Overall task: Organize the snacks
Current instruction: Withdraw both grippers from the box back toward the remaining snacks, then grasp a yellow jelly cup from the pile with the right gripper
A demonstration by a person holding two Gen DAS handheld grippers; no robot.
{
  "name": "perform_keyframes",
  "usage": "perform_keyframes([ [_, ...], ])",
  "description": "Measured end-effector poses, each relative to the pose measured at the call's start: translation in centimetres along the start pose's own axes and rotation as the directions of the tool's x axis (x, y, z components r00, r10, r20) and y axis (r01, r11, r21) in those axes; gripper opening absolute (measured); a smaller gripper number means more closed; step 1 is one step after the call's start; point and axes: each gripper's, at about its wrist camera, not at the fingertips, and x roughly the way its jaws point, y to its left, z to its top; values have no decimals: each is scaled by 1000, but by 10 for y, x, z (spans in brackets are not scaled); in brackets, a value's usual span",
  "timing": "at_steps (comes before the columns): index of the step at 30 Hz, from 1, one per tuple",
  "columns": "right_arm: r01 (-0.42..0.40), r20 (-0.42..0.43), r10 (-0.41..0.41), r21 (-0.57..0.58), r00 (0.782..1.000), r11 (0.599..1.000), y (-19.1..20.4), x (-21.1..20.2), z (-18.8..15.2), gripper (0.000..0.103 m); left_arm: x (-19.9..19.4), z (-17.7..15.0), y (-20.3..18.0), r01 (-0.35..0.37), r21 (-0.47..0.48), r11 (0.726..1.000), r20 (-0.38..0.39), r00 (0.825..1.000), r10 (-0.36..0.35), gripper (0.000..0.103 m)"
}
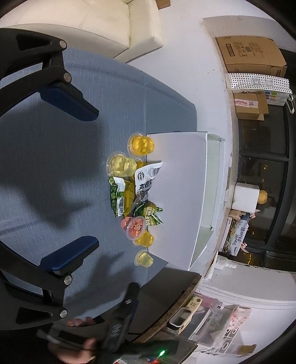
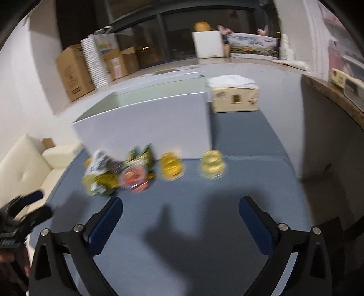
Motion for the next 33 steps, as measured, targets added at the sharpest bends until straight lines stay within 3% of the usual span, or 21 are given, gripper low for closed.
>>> perform_keyframes([
  [6, 71, -57, -69, 27, 996, 997, -23, 40, 26, 103, 4, -1, 3, -19, 9, 1000, -9, 1000, 19, 103],
  [10, 67, -84, -61, 74, 995, 995, -33, 61, 33, 103, 7, -3, 10, -26, -4, 1000, -19, 999, 26, 103],
  [14, 85, -98, -80, 43, 992, 995, -30, 78, 36, 102, 13, -4, 14, -34, -4, 999, -33, 999, 34, 103],
  [15, 89, -101, -85, 32, 991, 995, -29, 82, 36, 91, 16, -4, 15, -38, -1, 999, -36, 999, 38, 103],
  [16, 100, -115, -97, 21, 989, 995, -28, 86, 36, 66, 18, -4, 17, -39, -2, 999, -37, 999, 39, 103],
  [18, 102, -161, -99, 11, 982, 995, -28, 96, 35, 47, 24, -1, 20, -37, -13, 999, -48, 998, 37, 103],
  [26, 53, -109, -56, -29, 992, 998, -17, 74, 27, 45, 29, 12, 26, -42, -44, 998, -34, 999, 41, 103],
  [33, 2, -49, -6, -67, 999, 998, 7, 33, 9, 45, 45, 43, 41, -85, -61, 995, -17, 996, 84, 103],
])
